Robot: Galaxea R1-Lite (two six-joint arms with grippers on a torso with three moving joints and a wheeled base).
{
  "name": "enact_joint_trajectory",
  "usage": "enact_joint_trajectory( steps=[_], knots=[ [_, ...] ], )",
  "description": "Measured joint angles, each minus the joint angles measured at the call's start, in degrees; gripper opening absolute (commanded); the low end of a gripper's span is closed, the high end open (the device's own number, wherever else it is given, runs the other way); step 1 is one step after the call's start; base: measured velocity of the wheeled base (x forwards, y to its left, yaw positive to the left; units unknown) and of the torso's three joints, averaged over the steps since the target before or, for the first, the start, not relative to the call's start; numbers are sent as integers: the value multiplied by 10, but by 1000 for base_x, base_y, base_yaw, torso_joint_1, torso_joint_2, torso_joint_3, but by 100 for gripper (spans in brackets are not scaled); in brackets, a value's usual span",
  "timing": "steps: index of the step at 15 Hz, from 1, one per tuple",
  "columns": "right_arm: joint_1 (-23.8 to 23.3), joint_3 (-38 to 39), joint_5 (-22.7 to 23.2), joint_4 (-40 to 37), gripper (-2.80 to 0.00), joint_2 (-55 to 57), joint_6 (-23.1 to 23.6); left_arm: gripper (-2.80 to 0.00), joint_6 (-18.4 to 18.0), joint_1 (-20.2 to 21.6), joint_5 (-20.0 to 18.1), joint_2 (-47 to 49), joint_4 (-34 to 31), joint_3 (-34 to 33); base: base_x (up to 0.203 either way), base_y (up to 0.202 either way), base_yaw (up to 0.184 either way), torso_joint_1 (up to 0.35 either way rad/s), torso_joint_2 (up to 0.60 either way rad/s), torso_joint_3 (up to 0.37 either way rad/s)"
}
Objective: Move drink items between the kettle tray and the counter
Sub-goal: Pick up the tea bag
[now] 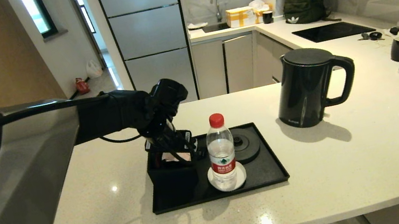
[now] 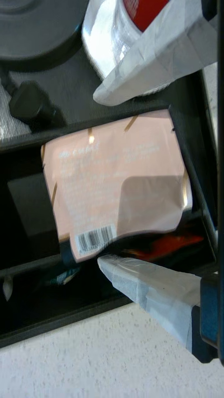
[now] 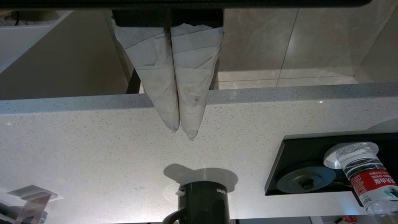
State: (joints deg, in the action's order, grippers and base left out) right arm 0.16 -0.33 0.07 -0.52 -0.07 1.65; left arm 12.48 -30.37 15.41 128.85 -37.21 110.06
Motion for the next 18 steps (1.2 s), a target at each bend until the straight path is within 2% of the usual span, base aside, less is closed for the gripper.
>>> enact_joint_trajectory(
  steps=[4,12,13,18],
  knots=[
    [0,0,0,0,-280,0,0,0,0,-12,22,1,1,0,0,0,0,0,0,0],
    [0,0,0,0,-280,0,0,0,0,-13,24,3,2,0,0,0,0,0,0,0],
    [0,0,0,0,-280,0,0,-280,1,-13,24,3,3,0,0,0,0,0,0,0],
    [0,0,0,0,-280,0,0,-280,1,-13,24,4,7,0,0,0,0,0,0,0]
  ],
)
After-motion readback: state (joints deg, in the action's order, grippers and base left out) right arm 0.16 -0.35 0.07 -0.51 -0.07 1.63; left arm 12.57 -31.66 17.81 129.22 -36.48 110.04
